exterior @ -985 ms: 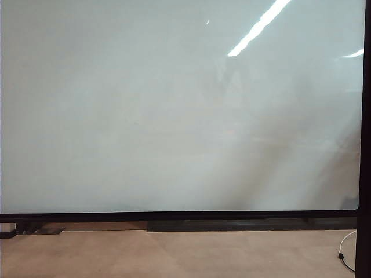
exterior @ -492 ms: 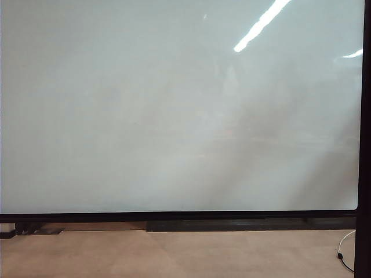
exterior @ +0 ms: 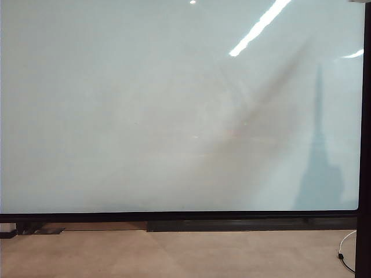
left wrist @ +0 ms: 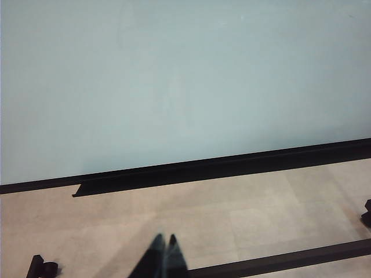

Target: Pick up the pen on the shelf to the right of the whiteboard and draw a triangle.

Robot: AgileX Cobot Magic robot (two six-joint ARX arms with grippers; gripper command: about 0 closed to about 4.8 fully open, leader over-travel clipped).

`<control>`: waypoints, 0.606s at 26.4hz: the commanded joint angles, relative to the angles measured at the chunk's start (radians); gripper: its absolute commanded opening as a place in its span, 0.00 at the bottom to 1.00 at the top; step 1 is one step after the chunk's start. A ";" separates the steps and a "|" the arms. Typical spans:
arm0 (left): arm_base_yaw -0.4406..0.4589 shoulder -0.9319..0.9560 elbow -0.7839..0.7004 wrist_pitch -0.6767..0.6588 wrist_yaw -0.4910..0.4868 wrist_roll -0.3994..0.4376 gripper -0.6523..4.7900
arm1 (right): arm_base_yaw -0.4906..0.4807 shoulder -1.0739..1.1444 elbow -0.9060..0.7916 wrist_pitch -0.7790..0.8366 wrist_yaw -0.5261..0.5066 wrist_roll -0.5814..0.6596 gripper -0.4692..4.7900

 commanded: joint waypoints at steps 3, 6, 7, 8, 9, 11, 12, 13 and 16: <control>0.000 0.000 0.002 -0.008 0.001 0.001 0.11 | 0.265 -0.002 0.006 0.071 0.092 0.087 0.08; 0.000 0.000 0.002 -0.008 0.001 0.001 0.11 | 0.395 0.053 0.041 0.037 0.081 0.058 0.08; 0.000 0.000 0.002 -0.008 0.001 0.001 0.11 | 0.417 0.084 0.058 0.039 0.080 0.053 0.08; 0.000 0.000 0.002 -0.008 0.001 0.001 0.11 | 0.430 0.112 0.072 0.045 0.079 0.045 0.08; 0.000 0.000 0.002 -0.008 0.001 0.001 0.11 | 0.442 0.152 0.097 0.055 0.073 0.037 0.08; 0.000 0.000 0.002 -0.008 0.001 0.001 0.11 | 0.458 0.223 0.143 0.072 0.034 0.034 0.08; 0.000 0.000 0.002 -0.008 0.001 0.001 0.11 | 0.468 0.267 0.171 0.087 -0.001 0.035 0.08; 0.000 0.000 0.002 -0.008 0.001 0.001 0.11 | 0.477 0.303 0.192 0.102 -0.020 0.033 0.08; 0.000 0.000 0.002 -0.008 0.001 0.001 0.11 | 0.513 0.405 0.241 0.161 -0.031 0.022 0.08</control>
